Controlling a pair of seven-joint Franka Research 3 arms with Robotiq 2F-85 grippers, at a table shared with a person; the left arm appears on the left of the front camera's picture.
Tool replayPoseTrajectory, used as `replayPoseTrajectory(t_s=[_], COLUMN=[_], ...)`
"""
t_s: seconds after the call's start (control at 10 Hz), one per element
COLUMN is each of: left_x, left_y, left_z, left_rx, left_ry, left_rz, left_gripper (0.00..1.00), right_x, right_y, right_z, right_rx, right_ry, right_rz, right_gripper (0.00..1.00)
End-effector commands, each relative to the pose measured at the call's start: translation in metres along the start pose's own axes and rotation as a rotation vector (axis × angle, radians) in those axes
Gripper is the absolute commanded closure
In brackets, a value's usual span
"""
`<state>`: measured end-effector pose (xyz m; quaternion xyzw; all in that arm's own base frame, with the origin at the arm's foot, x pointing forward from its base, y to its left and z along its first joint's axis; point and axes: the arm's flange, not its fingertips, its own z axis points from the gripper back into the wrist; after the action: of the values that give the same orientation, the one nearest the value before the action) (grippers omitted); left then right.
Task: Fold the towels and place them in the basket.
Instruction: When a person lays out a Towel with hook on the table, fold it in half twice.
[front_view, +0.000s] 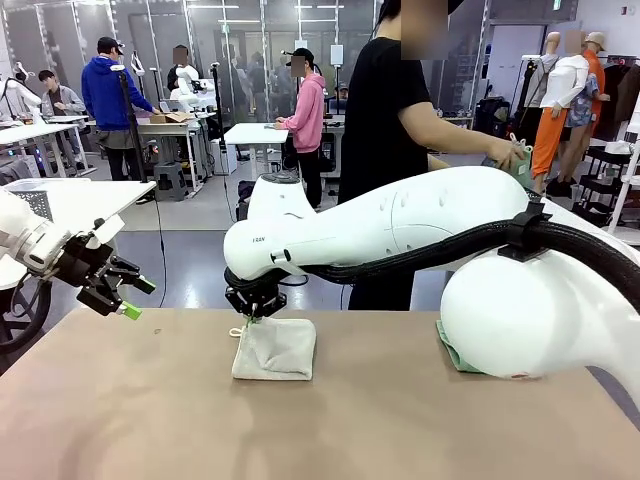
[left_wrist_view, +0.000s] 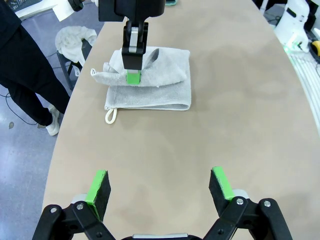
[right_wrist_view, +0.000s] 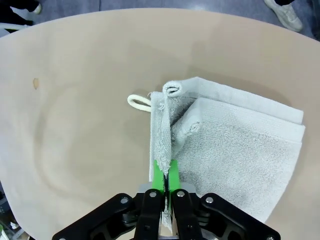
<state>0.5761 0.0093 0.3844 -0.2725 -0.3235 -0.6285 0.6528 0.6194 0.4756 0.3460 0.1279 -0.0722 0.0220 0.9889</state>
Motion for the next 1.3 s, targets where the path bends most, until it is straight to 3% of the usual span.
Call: replayPoseTrajectory(t_s=[0.0, 0.1, 0.2, 0.3, 0.4, 0.5, 0.7, 1.2], left_x=[0.001, 0.001, 0.001, 0.001, 0.001, 0.001, 0.001, 0.001], left_y=[0.000, 0.000, 0.000, 0.000, 0.000, 0.000, 0.000, 0.000], left_z=[0.001, 0.001, 0.001, 0.001, 0.001, 0.001, 0.001, 0.001], left_rx=[0.002, 0.002, 0.002, 0.002, 0.002, 0.002, 0.002, 0.002], left_ry=[-0.001, -0.001, -0.001, -0.001, -0.001, -0.001, -0.001, -0.001], left_rz=[-0.001, -0.001, -0.001, -0.001, -0.001, -0.001, -0.001, -0.001], left_gripper=[0.13, 0.13, 0.13, 0.13, 0.13, 0.13, 0.13, 0.13], right_x=[-0.007, -0.011, -0.016, -0.023, -0.030, -0.038, -0.052, -0.065], right_y=[0.004, 0.005, 0.006, 0.004, -0.001, -0.012, -0.045, -0.112], right_z=[0.002, 0.006, 0.014, 0.027, 0.043, 0.058, 0.077, 0.071], right_rx=[0.026, 0.032, 0.033, 0.033, 0.038, 0.047, 0.044, 0.044], right_ry=[0.001, 0.013, 0.010, -0.002, -0.010, -0.008, -0.003, -0.013], right_rz=[-0.024, -0.019, -0.011, -0.001, 0.013, 0.009, 0.021, 0.043], right_gripper=[0.76, 0.57, 0.57, 0.37, 0.37, 0.17, 0.17, 0.17])
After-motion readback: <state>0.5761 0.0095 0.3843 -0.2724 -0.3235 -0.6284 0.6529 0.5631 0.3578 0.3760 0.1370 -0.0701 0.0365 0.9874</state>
